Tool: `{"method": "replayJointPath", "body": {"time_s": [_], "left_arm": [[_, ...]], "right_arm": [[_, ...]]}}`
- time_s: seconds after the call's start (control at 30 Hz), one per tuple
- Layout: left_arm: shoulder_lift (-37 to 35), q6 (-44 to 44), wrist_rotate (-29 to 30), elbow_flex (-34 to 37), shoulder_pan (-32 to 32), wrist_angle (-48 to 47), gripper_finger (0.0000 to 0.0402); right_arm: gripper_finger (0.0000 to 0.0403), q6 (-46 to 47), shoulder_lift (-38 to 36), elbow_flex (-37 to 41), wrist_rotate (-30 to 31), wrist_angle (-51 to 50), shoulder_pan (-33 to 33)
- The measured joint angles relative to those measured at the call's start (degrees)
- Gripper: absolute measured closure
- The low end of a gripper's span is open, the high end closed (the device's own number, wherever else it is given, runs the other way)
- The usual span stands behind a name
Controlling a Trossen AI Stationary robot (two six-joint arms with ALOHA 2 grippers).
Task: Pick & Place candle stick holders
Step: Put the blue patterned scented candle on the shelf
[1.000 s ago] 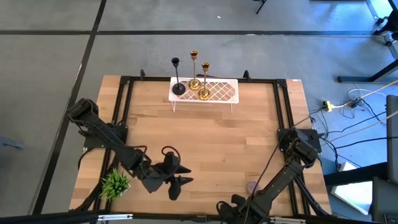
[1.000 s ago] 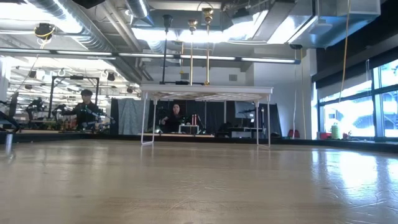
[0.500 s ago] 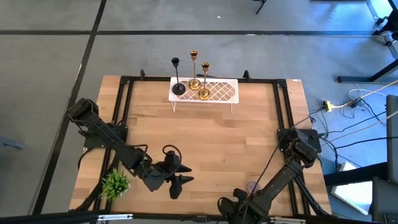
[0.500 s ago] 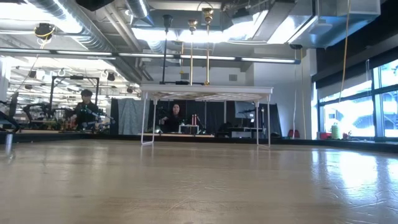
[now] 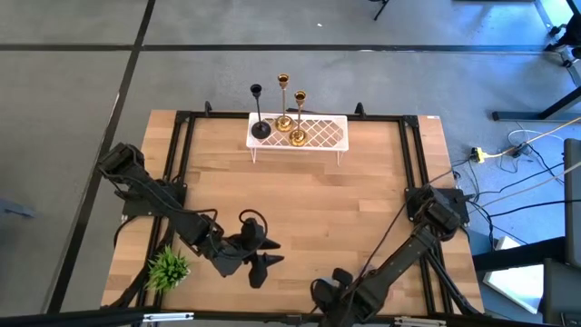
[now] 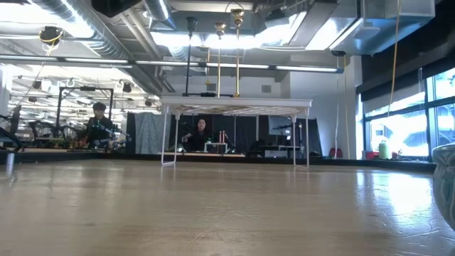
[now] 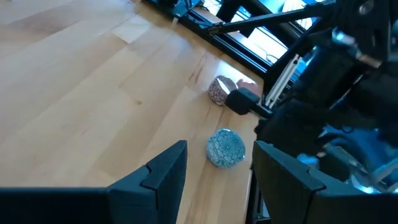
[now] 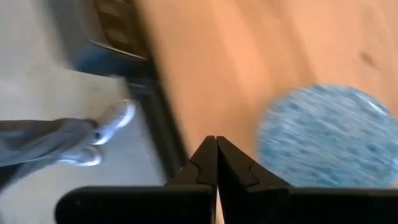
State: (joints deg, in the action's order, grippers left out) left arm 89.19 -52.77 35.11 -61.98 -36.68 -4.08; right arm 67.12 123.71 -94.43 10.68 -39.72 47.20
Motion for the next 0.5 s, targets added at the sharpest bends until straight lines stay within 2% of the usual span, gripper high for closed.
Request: {"method": "replayJointPath", "body": {"time_s": [0.17, 0.4, 0.5], "left_arm": [[0.0, 0.0, -0.21, 0.0, 0.03, -0.02, 0.0222], [-0.02, 0.11, -0.16, -0.02, 0.03, -0.74, 0.0222], [-0.02, 2.09, -0.17, -0.02, 0.09, -1.65, 0.0222]], "right_arm": [[0.0403, -2.04, -2.49, -0.43, 0.33, 5.82, 0.39], [0.0403, -2.87, -2.94, -8.48, 8.29, -1.89, 3.69], [0.0403, -1.12, -2.94, -9.4, 8.39, -2.92, 4.95]]}}
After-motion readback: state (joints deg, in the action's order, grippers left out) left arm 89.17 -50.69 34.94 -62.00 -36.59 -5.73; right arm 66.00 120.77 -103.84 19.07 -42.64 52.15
